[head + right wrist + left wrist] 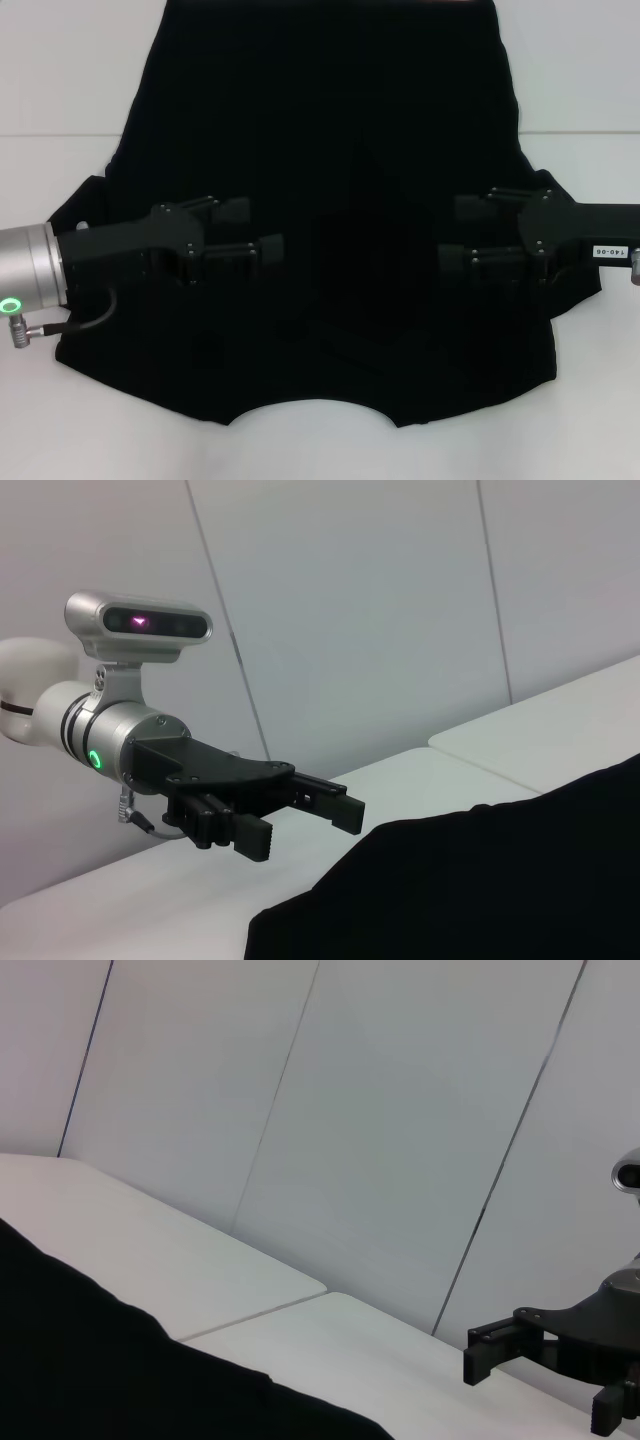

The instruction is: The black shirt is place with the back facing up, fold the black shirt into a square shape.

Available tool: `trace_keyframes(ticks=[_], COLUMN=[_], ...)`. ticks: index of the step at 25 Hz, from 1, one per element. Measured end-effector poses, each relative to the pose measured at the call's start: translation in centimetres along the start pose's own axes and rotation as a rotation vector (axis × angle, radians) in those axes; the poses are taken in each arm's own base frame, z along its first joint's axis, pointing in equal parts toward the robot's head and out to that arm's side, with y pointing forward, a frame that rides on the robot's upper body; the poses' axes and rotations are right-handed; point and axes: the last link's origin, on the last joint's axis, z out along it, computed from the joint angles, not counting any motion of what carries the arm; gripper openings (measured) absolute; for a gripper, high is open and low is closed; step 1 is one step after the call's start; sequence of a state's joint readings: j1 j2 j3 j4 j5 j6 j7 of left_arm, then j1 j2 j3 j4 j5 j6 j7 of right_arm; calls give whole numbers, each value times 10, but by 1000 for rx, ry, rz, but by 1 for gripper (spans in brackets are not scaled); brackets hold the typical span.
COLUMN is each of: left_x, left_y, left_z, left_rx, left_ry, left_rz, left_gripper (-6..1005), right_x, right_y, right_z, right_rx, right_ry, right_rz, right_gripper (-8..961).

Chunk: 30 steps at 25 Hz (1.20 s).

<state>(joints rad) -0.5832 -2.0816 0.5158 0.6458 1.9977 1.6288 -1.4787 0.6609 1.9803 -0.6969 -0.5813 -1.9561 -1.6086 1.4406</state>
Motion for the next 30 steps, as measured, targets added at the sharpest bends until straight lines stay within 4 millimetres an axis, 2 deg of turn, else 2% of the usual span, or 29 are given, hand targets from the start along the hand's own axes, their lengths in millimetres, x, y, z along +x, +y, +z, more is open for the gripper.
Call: trace_keyframes(ticks=[22,26,30], left_x=[-4,-5,-5], left_y=[-3,-14,-41], left_z=[-4,-11,-29], left_rx=[33,119,304], left_ry=[6,19,43], left_rz=[-16,-60,-185], left_gripper=[908,908,908], right_x=[0,0,-1], right_y=[1,0,1], right_z=[5,14,22], right_rx=[-5,7,7], right_ry=[0,-2,-6], right_rz=[4,4,9], right_gripper=[915,914,914])
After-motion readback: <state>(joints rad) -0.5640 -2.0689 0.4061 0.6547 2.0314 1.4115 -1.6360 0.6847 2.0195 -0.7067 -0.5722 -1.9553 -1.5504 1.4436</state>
